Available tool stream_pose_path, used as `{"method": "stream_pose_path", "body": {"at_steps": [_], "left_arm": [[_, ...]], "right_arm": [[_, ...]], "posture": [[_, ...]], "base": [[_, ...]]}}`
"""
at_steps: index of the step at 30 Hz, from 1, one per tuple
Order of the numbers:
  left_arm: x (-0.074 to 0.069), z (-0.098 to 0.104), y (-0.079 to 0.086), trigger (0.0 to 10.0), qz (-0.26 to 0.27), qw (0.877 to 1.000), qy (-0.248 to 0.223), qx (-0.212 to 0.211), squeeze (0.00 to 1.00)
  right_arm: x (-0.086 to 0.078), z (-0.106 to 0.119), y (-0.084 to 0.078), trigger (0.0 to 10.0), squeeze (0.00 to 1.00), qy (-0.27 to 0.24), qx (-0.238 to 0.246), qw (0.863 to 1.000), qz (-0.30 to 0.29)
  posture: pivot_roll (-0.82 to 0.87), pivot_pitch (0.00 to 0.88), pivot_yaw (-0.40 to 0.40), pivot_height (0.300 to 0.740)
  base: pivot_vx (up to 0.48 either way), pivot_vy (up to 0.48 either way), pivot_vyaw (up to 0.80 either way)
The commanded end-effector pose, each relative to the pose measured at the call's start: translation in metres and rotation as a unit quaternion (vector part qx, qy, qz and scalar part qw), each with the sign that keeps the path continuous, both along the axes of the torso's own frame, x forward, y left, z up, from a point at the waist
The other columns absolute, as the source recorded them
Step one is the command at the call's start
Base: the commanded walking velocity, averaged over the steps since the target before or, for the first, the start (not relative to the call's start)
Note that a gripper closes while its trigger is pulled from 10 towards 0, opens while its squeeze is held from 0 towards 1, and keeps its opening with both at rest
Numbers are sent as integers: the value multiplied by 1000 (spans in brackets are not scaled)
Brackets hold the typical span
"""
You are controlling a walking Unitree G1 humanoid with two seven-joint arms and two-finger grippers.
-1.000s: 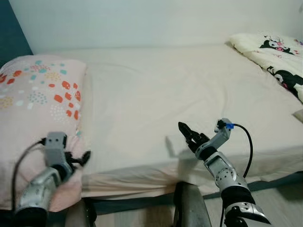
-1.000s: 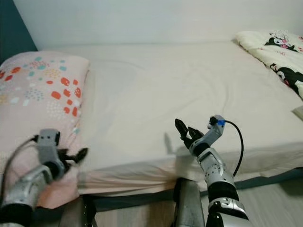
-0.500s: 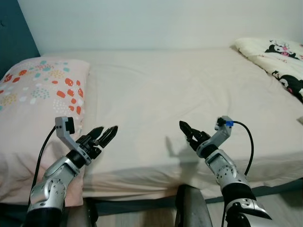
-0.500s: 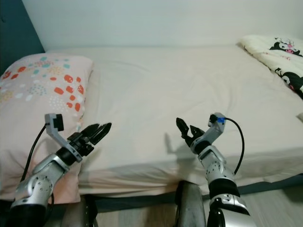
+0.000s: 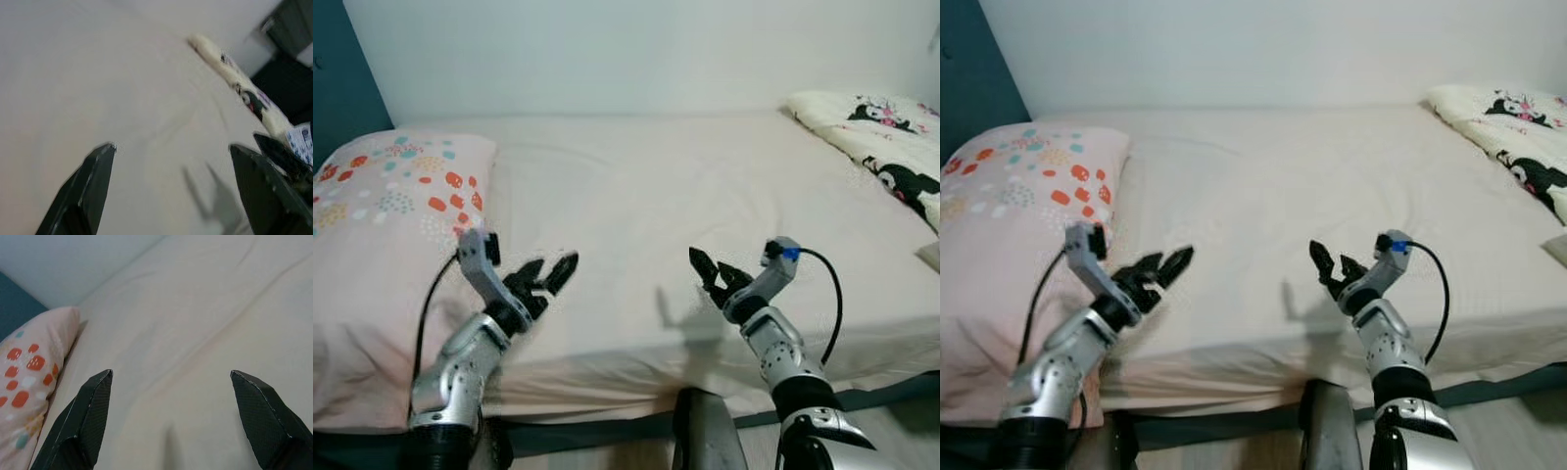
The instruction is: Clean up the room
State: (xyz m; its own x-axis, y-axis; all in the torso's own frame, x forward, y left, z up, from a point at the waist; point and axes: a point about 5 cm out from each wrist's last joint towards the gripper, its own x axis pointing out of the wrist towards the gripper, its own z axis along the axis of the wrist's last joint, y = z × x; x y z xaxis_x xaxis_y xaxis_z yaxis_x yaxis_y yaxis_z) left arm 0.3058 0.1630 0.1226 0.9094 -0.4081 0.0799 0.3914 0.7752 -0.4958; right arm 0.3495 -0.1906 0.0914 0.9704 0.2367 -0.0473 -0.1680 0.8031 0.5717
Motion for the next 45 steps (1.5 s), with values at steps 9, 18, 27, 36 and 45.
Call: {"method": "stream_pose_path", "body": {"at_steps": [9, 18, 27, 36, 45], "left_arm": [[-15, -49, 12, 10000, 22, 998, 61, 16, 0], [-32, -98, 45, 10000, 112, 977, 147, 107, 0], [-52, -123, 71, 10000, 164, 956, 202, 136, 0], [-66, -139, 75, 10000, 162, 946, 226, 169, 0], [-81, -151, 76, 10000, 155, 944, 234, 176, 0]], "right_arm": [[-19, -38, -4, 10000, 0, 70, -32, 997, -13], [-46, -76, -8, 10000, 0, 149, -44, 988, -24], [-74, -104, -14, 10000, 0, 212, -61, 975, -31], [-84, -114, -17, 10000, 0, 230, -64, 970, -40], [-82, -112, -15, 10000, 0, 222, -63, 972, -38]], "posture": [[53, 5, -54, 445], [59, 0, -61, 478], [60, 0, -65, 501], [60, 0, -65, 534], [59, 0, -60, 563]], "base": [[0, 0, 0], [0, 0, 0], [0, 0, 0], [-306, 0, 0], [0, 0, 0]]}}
